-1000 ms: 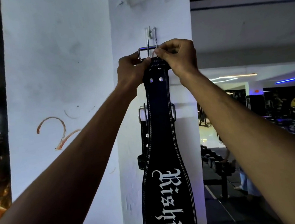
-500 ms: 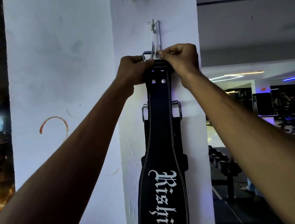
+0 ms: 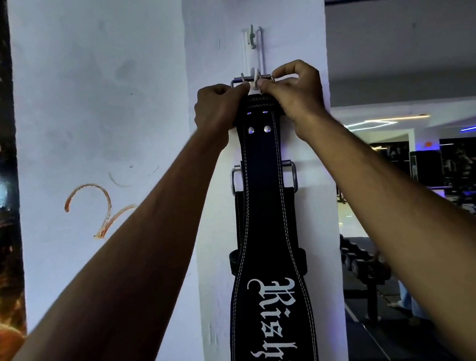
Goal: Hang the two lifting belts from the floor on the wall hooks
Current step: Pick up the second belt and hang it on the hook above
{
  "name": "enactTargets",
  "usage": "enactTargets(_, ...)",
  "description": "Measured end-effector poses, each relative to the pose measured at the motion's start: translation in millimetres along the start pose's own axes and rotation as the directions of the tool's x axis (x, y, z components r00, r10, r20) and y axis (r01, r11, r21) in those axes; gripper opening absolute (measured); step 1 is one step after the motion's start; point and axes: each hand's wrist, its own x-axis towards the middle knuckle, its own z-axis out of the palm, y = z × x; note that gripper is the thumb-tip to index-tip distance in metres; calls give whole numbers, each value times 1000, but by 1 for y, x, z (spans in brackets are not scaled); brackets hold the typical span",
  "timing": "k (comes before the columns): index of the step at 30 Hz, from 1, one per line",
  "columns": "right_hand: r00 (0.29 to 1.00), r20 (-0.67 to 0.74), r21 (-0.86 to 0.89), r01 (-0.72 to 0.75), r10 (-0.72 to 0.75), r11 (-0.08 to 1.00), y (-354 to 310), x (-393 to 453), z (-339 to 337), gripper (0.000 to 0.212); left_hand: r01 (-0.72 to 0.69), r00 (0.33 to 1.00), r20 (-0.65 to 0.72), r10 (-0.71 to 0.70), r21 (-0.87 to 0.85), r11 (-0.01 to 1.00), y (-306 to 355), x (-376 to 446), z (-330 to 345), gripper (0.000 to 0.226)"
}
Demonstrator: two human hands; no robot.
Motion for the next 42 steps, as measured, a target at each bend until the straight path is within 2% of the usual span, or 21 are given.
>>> enactTargets(4, 1000, -14, -10, -1, 1, 1000, 1, -5, -1, 32, 7, 1000, 23, -6, -8, 1000, 2, -2, 0, 24)
enactTargets(7, 998, -28, -16, 48, -49, 999, 4, -17, -4, 36, -7, 990, 142, 8, -9, 1000, 1, -14, -4, 21)
enactTargets(9, 998, -16, -1, 60, -60, 998, 9, -32, -8, 39, -34, 981, 188, 47, -68, 997, -5, -25, -8, 18)
enactTargets(12, 997, 16, 11, 73, -73, 997, 21, -53, -14, 39, -102, 977, 163, 134, -190, 976, -19, -34, -15, 7)
enactTargets(16, 999, -1, 53, 37, -37, 998, 27, -64, -16, 37, -143, 965, 187, 186, -222, 964, -25, -32, -16, 14)
enactTargets(21, 999, -35, 69, 43, -40, 997, 31, -66, -16, 40, -131, 966, 195, 173, -211, 969, -27, -27, -11, 19)
enactTargets(27, 999, -5, 105, 45, -45, 993, 31, -68, -20, 40, -146, 976, 134, 174, -192, 970, -30, -27, -9, 53)
enactTargets(30, 999, -3, 102, 53, -53, 993, 29, -68, -19, 40, -141, 976, 136, 170, -196, 970, -29, -25, -9, 53)
enactTargets(36, 998, 0, 85, 62, -63, 994, 30, -67, -15, 42, -139, 976, 135, 170, -215, 967, -30, -27, -13, 35)
enactTargets(40, 997, -11, 67, 77, -76, 995, 34, -74, -15, 42, -118, 982, 125, 145, -203, 972, -30, -41, -13, 54)
enactTargets(42, 995, 5, 76, 95, -95, 993, 38, -82, -18, 45, -127, 983, 115, 147, -163, 978, -35, -53, -16, 54)
